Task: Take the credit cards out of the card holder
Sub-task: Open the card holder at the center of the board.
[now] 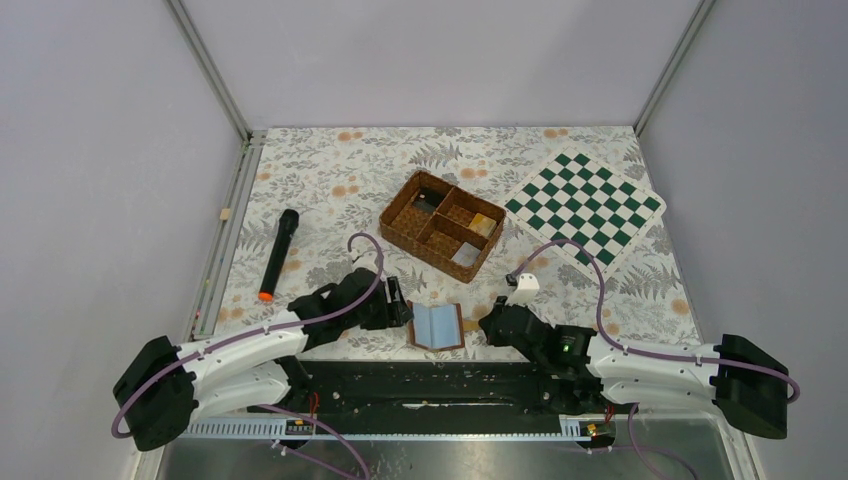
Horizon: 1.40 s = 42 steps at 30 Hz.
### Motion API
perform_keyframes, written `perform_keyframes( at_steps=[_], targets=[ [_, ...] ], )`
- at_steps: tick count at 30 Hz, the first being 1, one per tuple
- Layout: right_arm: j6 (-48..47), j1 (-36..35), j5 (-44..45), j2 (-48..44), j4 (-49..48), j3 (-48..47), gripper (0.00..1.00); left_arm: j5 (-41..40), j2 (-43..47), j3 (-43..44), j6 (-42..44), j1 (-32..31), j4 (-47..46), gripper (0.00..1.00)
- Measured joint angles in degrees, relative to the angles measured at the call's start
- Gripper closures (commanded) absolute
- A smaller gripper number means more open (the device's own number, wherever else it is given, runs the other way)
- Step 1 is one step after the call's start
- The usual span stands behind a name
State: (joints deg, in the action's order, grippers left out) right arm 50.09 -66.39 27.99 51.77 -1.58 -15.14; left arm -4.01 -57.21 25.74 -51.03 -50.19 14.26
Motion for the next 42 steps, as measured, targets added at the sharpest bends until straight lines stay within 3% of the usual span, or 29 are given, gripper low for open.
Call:
perform_keyframes(
  at_steps=[7, 31, 42],
  targets=[
    [0.8, 0.2, 0.0, -0.4, 0.0, 1.2, 1.0, -2.3, 0.6, -0.1, 0.0, 0.0, 2.9, 0.47],
    [1.7, 0.6, -0.9, -3.1, -0.1, 2.3, 1.0, -5.5, 5.5, 3.5, 1.8, -0.4, 13.6, 0.5],
    [0.4, 0.6, -5.4, -6.0, -0.6, 0.1, 1.0, 8.1, 4.8, 8.1, 5.1, -2.8, 4.0, 0.46]
  ],
)
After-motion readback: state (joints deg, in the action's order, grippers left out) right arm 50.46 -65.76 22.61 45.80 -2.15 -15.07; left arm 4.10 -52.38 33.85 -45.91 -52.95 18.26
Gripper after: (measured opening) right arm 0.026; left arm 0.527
